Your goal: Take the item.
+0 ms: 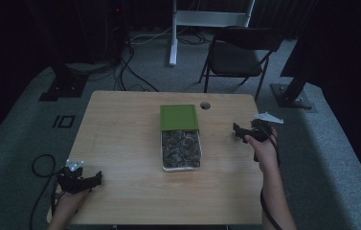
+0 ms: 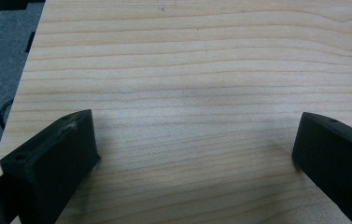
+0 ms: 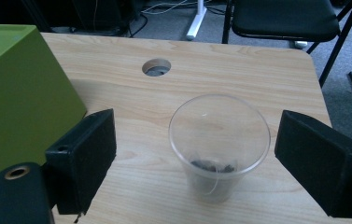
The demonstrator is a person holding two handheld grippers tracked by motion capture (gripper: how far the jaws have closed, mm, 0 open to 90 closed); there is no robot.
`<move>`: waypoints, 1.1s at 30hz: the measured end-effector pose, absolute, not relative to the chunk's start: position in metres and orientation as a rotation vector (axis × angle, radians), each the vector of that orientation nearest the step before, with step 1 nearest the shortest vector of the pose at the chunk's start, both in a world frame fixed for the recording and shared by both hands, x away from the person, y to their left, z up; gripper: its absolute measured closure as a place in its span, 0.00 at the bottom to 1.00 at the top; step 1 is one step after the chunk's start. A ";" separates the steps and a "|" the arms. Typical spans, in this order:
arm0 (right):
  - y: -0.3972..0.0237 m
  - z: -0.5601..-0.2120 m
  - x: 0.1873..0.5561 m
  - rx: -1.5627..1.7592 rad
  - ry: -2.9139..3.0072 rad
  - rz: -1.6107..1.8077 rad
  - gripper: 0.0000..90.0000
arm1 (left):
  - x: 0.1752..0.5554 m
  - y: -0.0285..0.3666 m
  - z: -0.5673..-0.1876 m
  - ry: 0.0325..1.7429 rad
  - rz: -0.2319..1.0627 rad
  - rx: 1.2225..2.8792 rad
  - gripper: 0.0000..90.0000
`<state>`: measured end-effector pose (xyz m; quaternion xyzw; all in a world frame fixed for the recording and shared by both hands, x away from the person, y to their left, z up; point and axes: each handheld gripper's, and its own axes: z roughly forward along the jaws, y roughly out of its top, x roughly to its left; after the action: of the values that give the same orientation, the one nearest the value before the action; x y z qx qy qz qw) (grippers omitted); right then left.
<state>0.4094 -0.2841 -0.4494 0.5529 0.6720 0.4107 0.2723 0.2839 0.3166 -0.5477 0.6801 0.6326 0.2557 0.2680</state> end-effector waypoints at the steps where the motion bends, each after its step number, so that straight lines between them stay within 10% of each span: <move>1: -0.284 -0.450 0.408 1.489 1.810 1.109 0.14 | 0.284 0.317 -0.548 1.707 0.690 1.835 0.01; 33: -0.294 -0.475 0.362 1.492 1.820 1.143 0.14 | 0.284 0.317 -0.548 1.707 0.690 1.834 0.01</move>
<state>0.3615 -0.2938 -0.4751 0.5506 0.6719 0.4217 0.2597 0.2839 0.3165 -0.5477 0.6799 0.6328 0.2558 0.2681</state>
